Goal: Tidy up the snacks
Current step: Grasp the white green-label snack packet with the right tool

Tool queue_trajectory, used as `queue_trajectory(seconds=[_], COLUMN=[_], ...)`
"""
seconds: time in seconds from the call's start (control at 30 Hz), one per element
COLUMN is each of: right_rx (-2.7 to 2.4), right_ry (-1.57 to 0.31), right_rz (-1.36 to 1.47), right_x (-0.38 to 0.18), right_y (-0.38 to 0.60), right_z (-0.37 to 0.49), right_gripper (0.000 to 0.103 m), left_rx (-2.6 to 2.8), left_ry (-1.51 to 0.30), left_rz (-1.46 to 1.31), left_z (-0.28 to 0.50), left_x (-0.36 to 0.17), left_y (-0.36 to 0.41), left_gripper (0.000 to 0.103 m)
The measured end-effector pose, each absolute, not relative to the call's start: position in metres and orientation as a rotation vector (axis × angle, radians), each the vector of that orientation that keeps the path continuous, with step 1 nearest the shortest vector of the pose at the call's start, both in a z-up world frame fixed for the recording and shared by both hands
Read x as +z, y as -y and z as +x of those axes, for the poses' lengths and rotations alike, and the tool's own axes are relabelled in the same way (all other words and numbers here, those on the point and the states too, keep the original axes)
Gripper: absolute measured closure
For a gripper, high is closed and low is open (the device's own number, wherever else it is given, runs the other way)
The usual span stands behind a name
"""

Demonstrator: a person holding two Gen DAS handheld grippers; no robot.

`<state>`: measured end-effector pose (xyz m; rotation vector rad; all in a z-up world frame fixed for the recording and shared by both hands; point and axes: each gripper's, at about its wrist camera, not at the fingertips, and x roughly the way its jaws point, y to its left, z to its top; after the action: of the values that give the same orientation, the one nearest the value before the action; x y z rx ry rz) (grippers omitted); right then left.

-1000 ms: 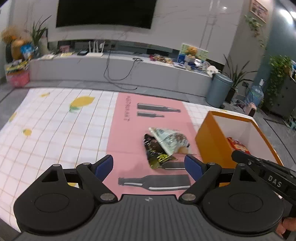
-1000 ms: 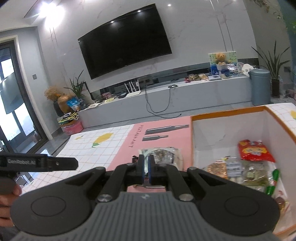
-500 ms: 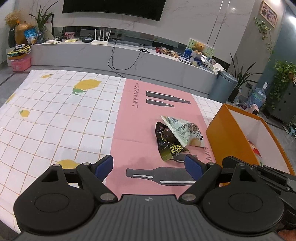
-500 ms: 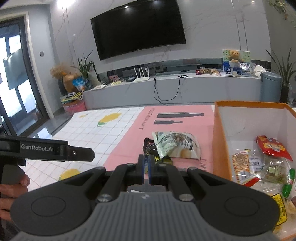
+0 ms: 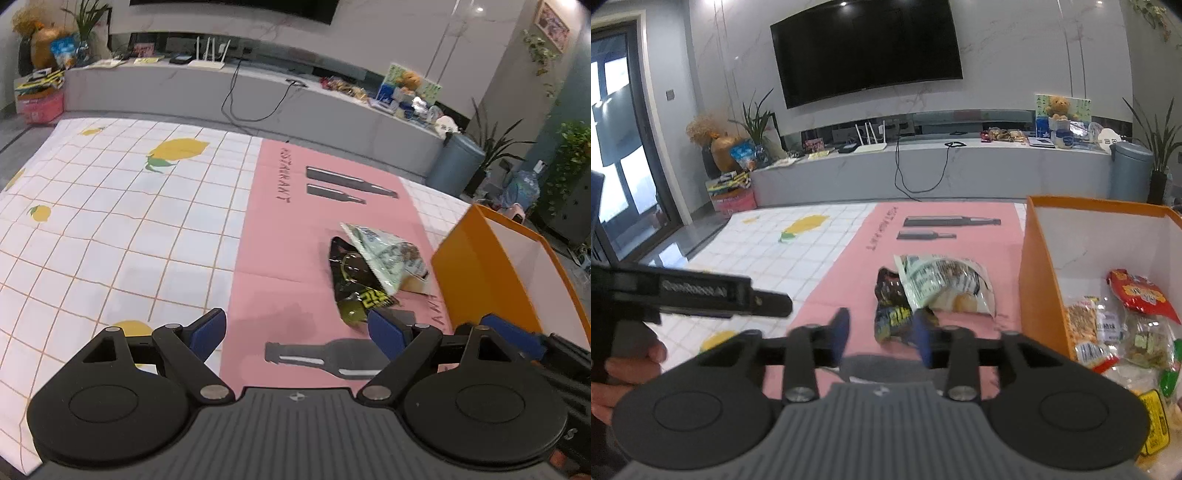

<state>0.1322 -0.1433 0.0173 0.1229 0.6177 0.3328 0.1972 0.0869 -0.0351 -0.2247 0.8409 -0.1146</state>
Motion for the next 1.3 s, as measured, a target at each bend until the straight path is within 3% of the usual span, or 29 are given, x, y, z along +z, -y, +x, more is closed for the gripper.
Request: queue_trajectory(seconds=[0.13,0.43,0.67,0.93,0.97,1.0,1.07,1.3], right_rx=[0.255,0.109,0.043,0.072,0.086,0.111,0.154,0.213], right_ry=[-0.642,-0.813,-0.840,-0.859,-0.869,-0.893,-0.908,-0.911], right_rz=[0.136,0.109,-0.135,-0.261,-0.272,-0.258,-0.177,-0.204], right_x=[0.018,-0.022,-0.056,-0.063,-0.065,-0.067,-0.066,-0.064], right_y=[0.133,0.100,0.073,0.060,0.059,0.058,0.063,0.057], right_z=[0.168,0.283,0.312,0.293,0.290,0.288,0.282,0.250], right_gripper=[0.039,0.035,0.026,0.041,0.047,0.061,0.068,0.071], left_rx=[-0.068,0.003,-0.025,-0.039,-0.038,-0.039,-0.041,-0.038], left_ry=[-0.876,-0.995,-0.968,-0.963,-0.963,-0.962,-0.958,-0.944], left_rz=[-0.206,-0.322,-0.259,-0.242,-0.243,-0.243,-0.242,-0.257], left_z=[0.220,0.239,0.232,0.228,0.228,0.227,0.225,0.219], left_x=[-0.040,-0.055,-0.047,-0.044,-0.043,-0.043,-0.042,-0.036], left_y=[-0.092,-0.121,-0.115,-0.109,-0.109,-0.109,-0.110,-0.120], left_gripper=[0.002,0.002,0.002,0.002,0.002,0.002,0.002,0.002])
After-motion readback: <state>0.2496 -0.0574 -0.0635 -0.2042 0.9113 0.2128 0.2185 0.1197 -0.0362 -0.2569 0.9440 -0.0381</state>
